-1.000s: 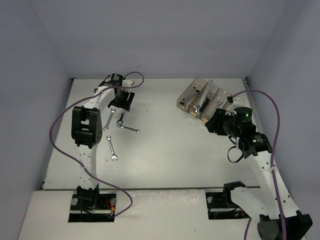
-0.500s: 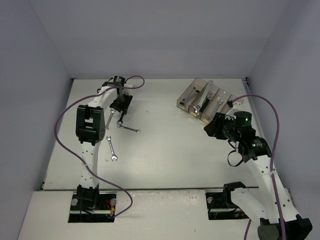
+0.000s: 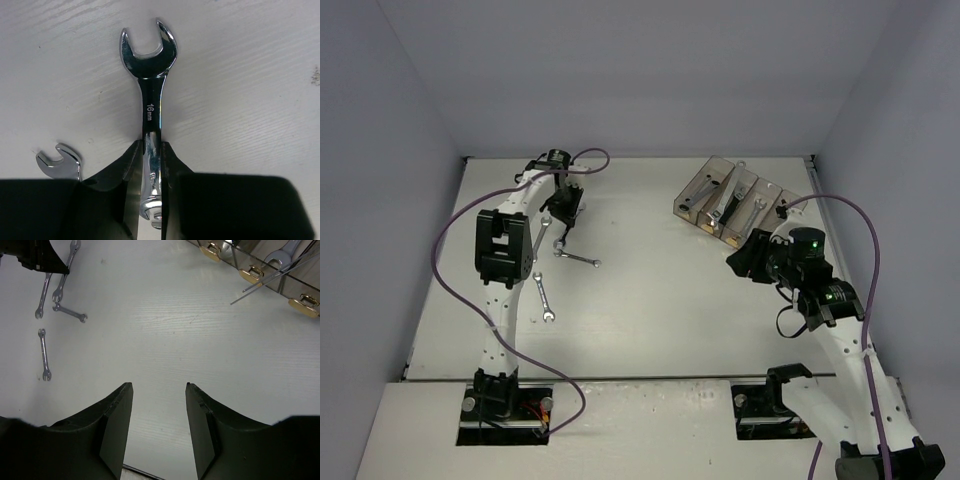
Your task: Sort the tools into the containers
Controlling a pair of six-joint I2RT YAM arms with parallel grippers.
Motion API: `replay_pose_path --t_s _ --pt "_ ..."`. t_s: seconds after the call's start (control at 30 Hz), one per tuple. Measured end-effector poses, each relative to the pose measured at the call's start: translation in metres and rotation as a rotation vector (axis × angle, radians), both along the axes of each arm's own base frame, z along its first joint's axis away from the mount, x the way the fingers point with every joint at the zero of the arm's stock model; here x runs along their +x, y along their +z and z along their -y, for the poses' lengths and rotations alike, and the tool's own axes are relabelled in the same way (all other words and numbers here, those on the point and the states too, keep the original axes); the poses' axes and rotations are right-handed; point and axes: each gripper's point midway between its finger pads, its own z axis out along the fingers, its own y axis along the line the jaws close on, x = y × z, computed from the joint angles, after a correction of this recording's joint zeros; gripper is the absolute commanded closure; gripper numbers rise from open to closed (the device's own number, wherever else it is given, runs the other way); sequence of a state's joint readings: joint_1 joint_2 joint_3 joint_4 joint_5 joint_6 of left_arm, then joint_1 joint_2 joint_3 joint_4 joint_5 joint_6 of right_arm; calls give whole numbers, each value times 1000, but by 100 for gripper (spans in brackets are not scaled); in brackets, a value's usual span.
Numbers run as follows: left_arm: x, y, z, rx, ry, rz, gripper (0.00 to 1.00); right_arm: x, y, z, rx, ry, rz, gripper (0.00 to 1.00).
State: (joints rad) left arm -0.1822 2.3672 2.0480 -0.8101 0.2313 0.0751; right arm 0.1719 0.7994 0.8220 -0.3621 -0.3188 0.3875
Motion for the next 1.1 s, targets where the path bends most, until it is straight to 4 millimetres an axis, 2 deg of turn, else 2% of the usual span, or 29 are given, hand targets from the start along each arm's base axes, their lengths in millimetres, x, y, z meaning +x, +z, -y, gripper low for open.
replay_pose_path --t_s 0.2,0.43,0.57,0.83,1.03,1.1 --pt "-11 5 20 -96 -5 -34 100 -1 -8 -2 12 -3 -25 56" --pt "-55 14 74 -178 -26 -106 100 4 -15 -13 72 4 -28 56" --pt "-78 34 102 -245 -33 -99 100 9 -29 -26 107 12 -69 56" --pt "-95 82 131 -391 -4 9 100 31 -40 -59 178 13 -82 57" --pt "-124 101 162 -474 -37 34 100 46 -54 -93 160 48 -114 58" --pt "-133 107 172 -496 -55 33 100 53 -53 -104 153 58 -109 58"
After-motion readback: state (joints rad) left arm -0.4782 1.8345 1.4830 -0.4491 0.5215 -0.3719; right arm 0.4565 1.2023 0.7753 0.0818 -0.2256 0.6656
